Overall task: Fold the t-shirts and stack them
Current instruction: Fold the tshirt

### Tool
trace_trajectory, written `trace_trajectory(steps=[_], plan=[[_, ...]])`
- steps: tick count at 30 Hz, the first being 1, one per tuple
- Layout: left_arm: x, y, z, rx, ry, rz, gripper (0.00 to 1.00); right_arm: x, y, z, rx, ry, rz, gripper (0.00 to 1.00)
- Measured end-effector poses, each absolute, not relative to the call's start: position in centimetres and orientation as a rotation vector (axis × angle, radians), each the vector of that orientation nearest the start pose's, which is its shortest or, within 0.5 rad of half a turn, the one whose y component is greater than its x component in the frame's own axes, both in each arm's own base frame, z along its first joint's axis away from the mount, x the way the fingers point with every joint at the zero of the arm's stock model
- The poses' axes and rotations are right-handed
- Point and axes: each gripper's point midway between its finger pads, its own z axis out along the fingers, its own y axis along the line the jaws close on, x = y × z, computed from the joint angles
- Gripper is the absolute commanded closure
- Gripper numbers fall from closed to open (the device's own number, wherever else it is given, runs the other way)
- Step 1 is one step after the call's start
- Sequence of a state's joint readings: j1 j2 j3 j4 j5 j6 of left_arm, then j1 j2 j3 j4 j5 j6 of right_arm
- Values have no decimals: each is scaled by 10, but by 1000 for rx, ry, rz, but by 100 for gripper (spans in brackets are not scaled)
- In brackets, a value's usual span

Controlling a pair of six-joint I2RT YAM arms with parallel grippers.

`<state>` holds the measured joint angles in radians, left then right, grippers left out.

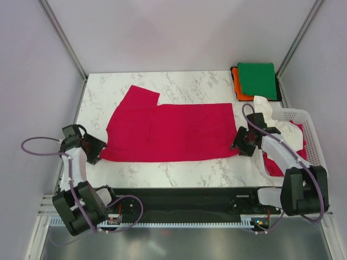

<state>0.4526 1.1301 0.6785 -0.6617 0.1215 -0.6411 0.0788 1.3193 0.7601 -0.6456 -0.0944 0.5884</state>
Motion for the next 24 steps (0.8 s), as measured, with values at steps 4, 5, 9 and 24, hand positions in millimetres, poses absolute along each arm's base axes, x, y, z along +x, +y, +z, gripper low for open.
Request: trace_trajectory(steps=[4, 5, 9, 24], plan=[[227, 64, 92, -1348, 2188, -239, 15, 239, 65, 65, 685, 2656, 364, 16], [228, 65, 100, -1329, 2161, -242, 15, 238, 65, 69, 684, 2644, 370, 15], [235, 65, 129, -1273, 2102, -264, 15, 237, 68, 82, 678, 2608, 391, 16], [461, -14, 206, -548, 2278, -377, 23, 249, 191, 99, 168, 2400, 658, 15]])
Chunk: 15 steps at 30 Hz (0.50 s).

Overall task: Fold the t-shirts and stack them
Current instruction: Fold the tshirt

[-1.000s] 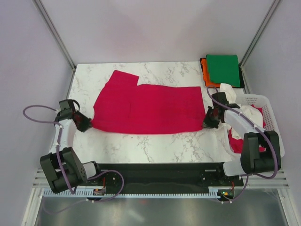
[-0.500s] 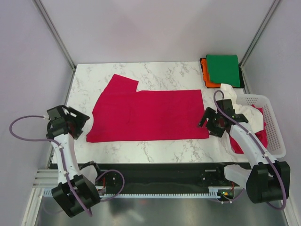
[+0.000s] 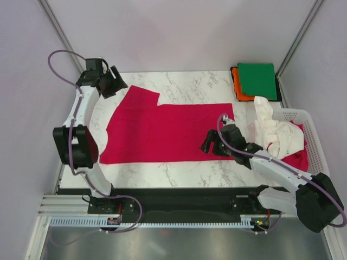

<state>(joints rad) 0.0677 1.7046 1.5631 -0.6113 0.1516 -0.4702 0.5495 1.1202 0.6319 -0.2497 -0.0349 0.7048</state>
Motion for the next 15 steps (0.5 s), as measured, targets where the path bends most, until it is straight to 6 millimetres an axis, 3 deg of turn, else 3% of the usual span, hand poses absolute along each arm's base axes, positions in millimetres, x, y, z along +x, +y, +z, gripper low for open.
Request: trace_trajectory(steps=[2, 5, 8, 11, 15], plan=[[502, -17, 199, -486, 2280, -360, 27, 238, 187, 67, 182, 2430, 644, 16], [556, -13, 171, -450, 2287, -330, 28, 228, 181, 45, 195, 2451, 631, 16], [594, -10, 132, -434, 2308, -308, 27, 232, 186, 52, 180, 2375, 688, 16], [620, -7, 98, -419, 2327, -287, 27, 239, 194, 69, 161, 2281, 760, 16], [635, -6, 71, -414, 2335, -280, 28, 245, 201, 79, 146, 2221, 819, 16]])
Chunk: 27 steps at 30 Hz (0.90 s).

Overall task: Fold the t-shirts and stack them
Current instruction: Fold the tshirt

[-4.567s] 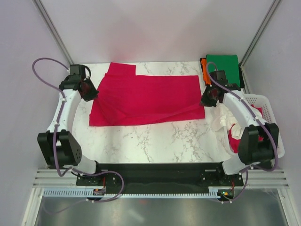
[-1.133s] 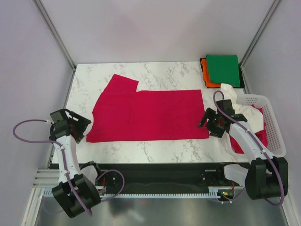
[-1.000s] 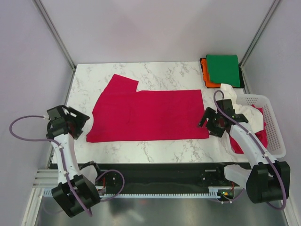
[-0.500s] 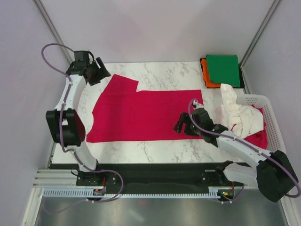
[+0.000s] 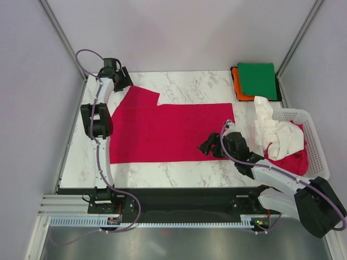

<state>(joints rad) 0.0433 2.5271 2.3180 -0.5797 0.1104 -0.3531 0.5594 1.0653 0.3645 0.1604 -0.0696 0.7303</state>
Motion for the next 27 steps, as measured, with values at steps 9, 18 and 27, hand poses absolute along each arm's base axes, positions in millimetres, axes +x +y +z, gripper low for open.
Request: trace_trajectory(steps=[9, 18, 27], plan=[[643, -22, 44, -392, 2339, -300, 30, 252, 196, 71, 197, 2225, 879, 15], [652, -47, 40, -388, 2310, -334, 48, 252, 199, 68, 198, 2235, 917, 15], [651, -52, 32, -418, 2322, -384, 98, 251, 200, 64, 200, 2253, 924, 15]])
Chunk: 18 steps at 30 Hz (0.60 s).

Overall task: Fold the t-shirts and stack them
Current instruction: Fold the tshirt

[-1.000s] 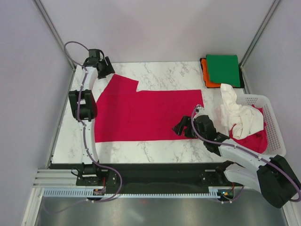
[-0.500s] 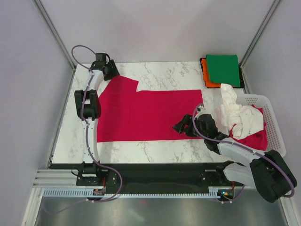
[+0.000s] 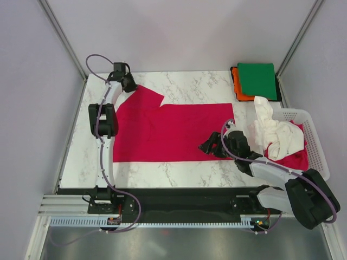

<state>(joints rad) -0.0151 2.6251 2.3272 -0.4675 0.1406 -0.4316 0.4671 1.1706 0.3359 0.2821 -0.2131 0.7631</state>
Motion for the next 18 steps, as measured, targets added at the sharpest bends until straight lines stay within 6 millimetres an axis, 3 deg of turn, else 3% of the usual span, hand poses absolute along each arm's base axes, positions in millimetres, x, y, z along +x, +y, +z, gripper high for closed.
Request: trace_trajectory(steps=[4, 6, 8, 9, 13, 15, 18], plan=[[651, -46, 31, -457, 2320, -420, 98, 258, 199, 60, 209, 2312, 869, 15], [652, -42, 28, -480, 2305, -450, 98, 277, 200, 69, 218, 2331, 797, 17], [654, -37, 29, -496, 2276, -470, 98, 319, 199, 95, 247, 2313, 701, 34], [654, -36, 29, -503, 2271, -475, 98, 339, 198, 109, 262, 2284, 674, 36], [651, -31, 29, -527, 2255, -480, 98, 436, 171, 148, 381, 2217, 519, 34], [652, -31, 30, -530, 2249, -483, 98, 473, 149, 142, 444, 2228, 415, 32], [652, -31, 29, -535, 2245, -484, 98, 504, 116, 111, 514, 2296, 249, 31]])
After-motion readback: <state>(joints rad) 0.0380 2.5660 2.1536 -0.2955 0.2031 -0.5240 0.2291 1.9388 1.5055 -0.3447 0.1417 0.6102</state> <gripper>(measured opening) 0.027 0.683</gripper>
